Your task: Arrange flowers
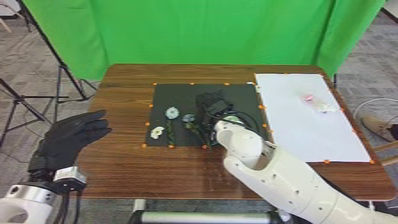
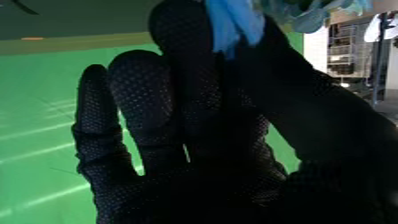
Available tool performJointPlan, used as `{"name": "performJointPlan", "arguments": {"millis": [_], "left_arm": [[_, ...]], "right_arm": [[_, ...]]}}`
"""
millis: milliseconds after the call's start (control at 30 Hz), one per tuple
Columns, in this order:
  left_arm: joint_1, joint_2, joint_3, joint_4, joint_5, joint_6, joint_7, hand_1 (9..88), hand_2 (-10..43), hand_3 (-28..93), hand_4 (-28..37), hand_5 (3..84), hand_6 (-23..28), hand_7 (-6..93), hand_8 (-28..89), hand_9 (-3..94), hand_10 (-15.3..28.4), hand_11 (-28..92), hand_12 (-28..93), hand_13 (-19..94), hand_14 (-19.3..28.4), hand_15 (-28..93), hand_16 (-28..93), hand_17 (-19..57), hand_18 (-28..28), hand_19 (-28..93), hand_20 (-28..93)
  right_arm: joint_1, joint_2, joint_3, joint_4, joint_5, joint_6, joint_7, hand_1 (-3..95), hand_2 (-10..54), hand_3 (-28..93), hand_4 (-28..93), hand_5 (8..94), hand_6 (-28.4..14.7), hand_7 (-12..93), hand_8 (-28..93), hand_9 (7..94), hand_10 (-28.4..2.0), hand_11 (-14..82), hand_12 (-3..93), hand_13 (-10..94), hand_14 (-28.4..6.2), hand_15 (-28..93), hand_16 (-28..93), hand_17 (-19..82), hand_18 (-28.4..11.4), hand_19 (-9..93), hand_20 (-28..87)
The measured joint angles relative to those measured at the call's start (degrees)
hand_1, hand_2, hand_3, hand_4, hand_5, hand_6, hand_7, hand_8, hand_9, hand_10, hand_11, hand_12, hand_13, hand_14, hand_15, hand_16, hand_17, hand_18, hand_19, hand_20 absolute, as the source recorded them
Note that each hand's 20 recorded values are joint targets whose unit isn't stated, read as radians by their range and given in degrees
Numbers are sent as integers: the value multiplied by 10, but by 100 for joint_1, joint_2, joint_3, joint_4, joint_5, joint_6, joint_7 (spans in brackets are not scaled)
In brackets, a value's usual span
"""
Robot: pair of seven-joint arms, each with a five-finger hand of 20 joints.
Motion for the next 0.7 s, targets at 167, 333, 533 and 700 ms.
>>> {"name": "performJointPlan", "arguments": {"millis": [167, 333, 533, 700], "left_arm": [[-5, -24, -1, 0, 10, -3, -37, 277, 53, 814, -113, 484, 143, 133, -79, 422, 225, 391, 112, 318, 284, 631, -128, -81, 220, 566, 203], [-25, -30, 6, 5, 18, -7, -74, 278, 54, 814, -113, 484, 143, 133, -79, 423, 227, 390, 112, 319, 284, 631, -128, -81, 220, 567, 203], [-26, -38, 8, 5, 31, -7, -95, 278, 55, 813, -112, 484, 144, 132, -78, 422, 227, 389, 113, 319, 284, 631, -129, -81, 220, 567, 203], [19, -39, 7, -2, 32, -1, -81, 278, 56, 812, -112, 485, 144, 131, -78, 423, 227, 389, 113, 320, 284, 631, -128, -81, 220, 567, 203]], "right_arm": [[-44, -32, 86, -47, 76, -195, 1, 304, -50, 858, -278, 796, -11, 206, -65, 785, -133, 372, 215, 624, -127, 737, 248, 155, -251, 749, 301], [-50, -47, 90, -48, 121, -198, 2, 266, -38, 846, -275, 783, -18, 210, -120, 771, -139, 374, 213, 609, -137, 744, 244, 148, -260, 742, 311], [-50, -73, 90, -59, 116, -201, 19, 245, -33, 835, -274, 765, -33, 200, -119, 747, -155, 372, 211, 591, -152, 752, 242, 129, -274, 730, 312], [-22, -59, 27, -96, 75, -229, 134, 221, -20, 816, -264, 729, -51, 186, -113, 711, -172, 365, 203, 568, -169, 762, 230, 112, -283, 718, 321]]}}
